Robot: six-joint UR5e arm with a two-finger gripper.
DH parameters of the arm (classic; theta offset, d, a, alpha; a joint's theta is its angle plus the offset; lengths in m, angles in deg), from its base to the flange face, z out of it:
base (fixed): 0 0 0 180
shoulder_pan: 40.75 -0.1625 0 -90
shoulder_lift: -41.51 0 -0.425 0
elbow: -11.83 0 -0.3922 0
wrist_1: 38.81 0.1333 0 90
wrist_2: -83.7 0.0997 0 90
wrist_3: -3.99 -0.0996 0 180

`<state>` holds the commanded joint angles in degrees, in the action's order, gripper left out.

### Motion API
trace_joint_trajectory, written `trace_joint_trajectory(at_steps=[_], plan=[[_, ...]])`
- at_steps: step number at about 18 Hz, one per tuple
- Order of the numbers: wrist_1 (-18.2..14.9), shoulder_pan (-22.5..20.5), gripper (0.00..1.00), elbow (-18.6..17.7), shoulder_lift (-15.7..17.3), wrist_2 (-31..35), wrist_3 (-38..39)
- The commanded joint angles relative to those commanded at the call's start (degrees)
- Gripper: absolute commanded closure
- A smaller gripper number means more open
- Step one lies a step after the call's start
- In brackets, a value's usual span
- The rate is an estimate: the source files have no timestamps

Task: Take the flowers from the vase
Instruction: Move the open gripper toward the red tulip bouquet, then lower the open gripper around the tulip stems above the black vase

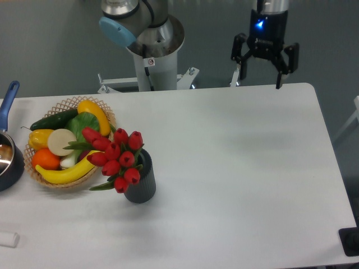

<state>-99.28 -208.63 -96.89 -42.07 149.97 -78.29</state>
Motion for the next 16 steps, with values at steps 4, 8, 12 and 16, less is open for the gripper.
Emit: trace_joint_trajectory(at_steps=[4,8,12,16], plan=[[0.79,5.01,0.00,0.00,-2.81,-2.20,8.88],[3.25,6.95,0.00,-0.62,-3.43,-5.17,9.59],[5.87,8.61,0.00,-2.11,-3.96,-10.01,10.03],[9.40,10.91,0.00,-3.25,-5.37,-10.99,10.21]])
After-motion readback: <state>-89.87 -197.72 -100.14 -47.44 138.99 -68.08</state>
